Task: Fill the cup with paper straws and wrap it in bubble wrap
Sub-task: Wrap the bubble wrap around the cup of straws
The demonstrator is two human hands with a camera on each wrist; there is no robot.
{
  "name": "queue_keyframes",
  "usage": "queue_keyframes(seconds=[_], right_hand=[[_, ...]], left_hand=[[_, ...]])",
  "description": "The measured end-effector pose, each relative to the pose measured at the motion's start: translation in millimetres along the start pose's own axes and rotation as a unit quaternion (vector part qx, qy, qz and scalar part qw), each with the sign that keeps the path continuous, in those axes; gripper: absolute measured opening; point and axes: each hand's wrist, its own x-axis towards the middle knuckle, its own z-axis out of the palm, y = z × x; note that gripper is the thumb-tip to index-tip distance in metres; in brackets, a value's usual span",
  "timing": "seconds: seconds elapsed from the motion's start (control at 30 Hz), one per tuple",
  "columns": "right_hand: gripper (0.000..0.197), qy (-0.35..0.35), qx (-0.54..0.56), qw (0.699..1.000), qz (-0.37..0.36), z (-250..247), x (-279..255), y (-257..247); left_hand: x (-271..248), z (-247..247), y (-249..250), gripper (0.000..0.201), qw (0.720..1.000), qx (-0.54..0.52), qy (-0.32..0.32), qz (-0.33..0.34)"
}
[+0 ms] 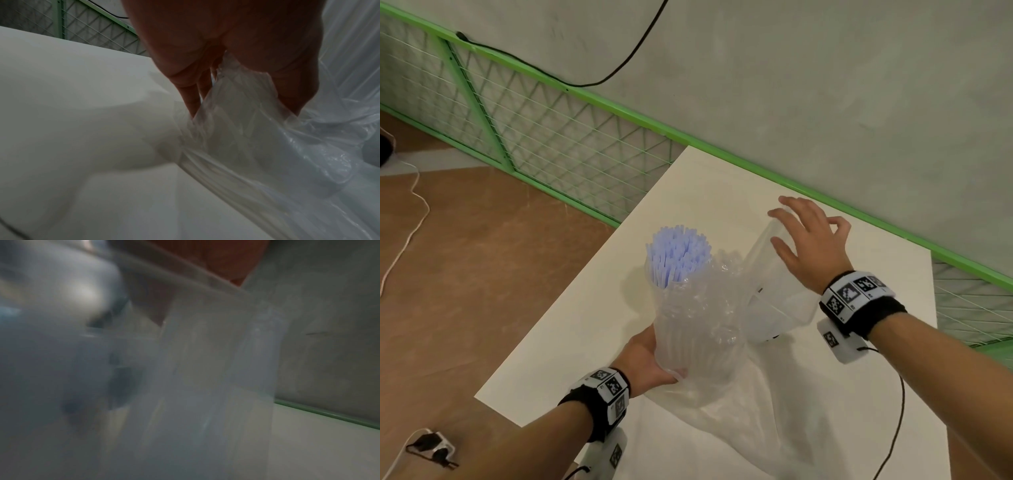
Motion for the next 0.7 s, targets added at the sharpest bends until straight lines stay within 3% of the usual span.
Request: queue_keyframes(seconds=[0.13,0.27,0.37,0.43,0.47,0.57,0.63,0.7], right_hand=[[0.049,-0.102,0.023,0.994,0.040,12.2,16.0,15.2],[0.038,-0.083,0.122,0.986,0.083,11.9,20.5,19.1],[0.042,-0.063,0.163,0.980,0.092,4.2,24.4,20.2],[0.048,-0.112,0.220,0.966,0.076,-4.8,26.1,23.6],[0.059,-0.165,0.230,0.957,0.059,-9.3,25.5,27.4],[0.117,-0.312,0.191,0.931,-0.017,-14.3,19.9,40.5],[0.137,-0.340,0.160,0.926,-0.043,-11.9,18.4,47.0],[0.140,-0.330,0.116,0.935,-0.057,-9.9,20.4,48.9]], left_hand=[[0.7,-0.5,-2.0,0.078,1.000,-0.007,-0.003,0.001],[1.3,0.7,-2.6,0.076,1.000,-0.015,-0.003,0.002],[1.1,1.3,-0.8,0.072,1.000,-0.017,-0.003,0.004],[1.7,1.4,-1.0,0.070,1.000,-0.019,-0.002,0.003],[1.5,1.4,-0.6,0.069,1.000,-0.018,-0.002,0.001],[1.3,1.8,-0.1,0.068,1.000,-0.022,0.001,0.001],[0.6,2.0,-0.1,0.069,1.000,-0.028,0.002,-0.003],[0.5,2.1,-1.5,0.069,0.999,-0.032,0.003,-0.003]])
